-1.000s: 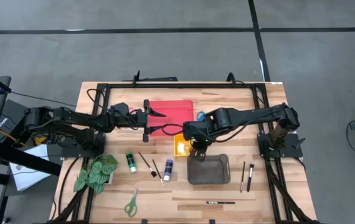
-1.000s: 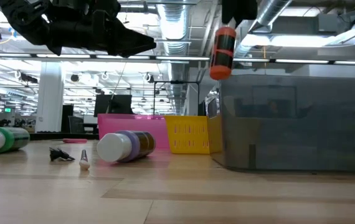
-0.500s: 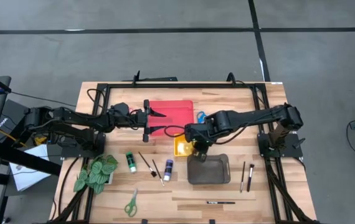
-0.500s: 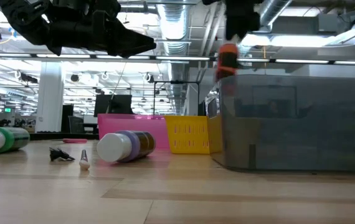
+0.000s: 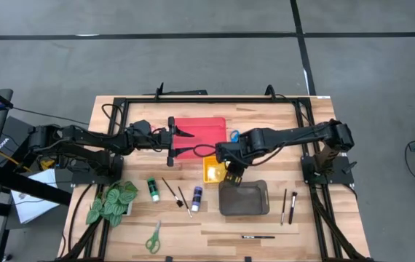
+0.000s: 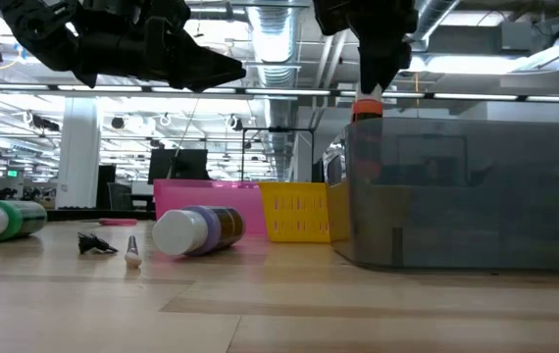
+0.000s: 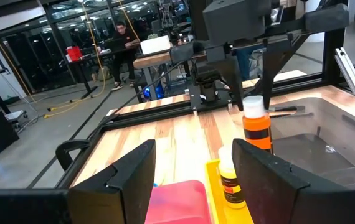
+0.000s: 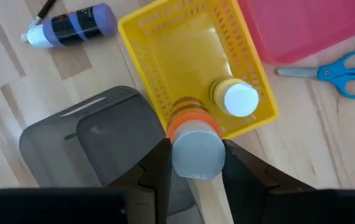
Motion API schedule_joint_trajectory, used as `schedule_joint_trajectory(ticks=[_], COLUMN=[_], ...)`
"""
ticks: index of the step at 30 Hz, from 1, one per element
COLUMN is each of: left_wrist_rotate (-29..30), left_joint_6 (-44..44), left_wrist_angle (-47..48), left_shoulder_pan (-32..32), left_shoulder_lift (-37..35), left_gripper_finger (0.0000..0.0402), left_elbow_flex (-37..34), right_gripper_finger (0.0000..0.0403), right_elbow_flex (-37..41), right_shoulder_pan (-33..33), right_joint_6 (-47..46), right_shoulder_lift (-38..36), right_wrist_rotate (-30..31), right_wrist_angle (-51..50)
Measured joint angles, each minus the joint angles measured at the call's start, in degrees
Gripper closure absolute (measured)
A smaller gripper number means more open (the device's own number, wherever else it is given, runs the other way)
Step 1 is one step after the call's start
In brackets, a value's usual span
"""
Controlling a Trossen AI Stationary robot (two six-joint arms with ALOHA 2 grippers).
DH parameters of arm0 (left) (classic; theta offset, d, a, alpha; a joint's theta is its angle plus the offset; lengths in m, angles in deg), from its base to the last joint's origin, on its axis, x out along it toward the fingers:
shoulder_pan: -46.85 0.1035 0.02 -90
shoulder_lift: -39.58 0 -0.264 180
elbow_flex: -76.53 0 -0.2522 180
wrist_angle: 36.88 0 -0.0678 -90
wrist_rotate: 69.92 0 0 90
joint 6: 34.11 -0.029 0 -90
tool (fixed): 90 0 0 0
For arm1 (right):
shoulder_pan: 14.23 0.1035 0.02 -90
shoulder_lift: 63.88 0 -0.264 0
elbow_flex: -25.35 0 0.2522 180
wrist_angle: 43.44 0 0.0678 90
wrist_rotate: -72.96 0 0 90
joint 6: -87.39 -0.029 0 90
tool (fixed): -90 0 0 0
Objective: Pick & Place Paint Supplies
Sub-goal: Put the orange paint bottle into the yellow bin
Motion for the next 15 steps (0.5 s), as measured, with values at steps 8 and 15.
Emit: schedule_joint_trajectory(ticks=[8, 15], left_wrist_rotate=[0.0, 0.0], left_joint_6=[0.0, 0.0], left_wrist_angle=[0.0, 0.0], left_shoulder_pan=[0.0, 0.0], left_shoulder_lift=[0.0, 0.0], left_gripper_finger=[0.0198, 0.0198], left_elbow_flex=[0.0, 0.0], right_gripper_finger=[0.0295, 0.0295], right_elbow_flex=[1.9, 2.3], right_shoulder_pan=[-0.2, -0.2], right_joint_6=[0.6, 0.4], right_shoulder_lift=[0.0, 0.0], right_wrist_rotate=[-1.1, -1.1], right_wrist_angle=[1.5, 2.8])
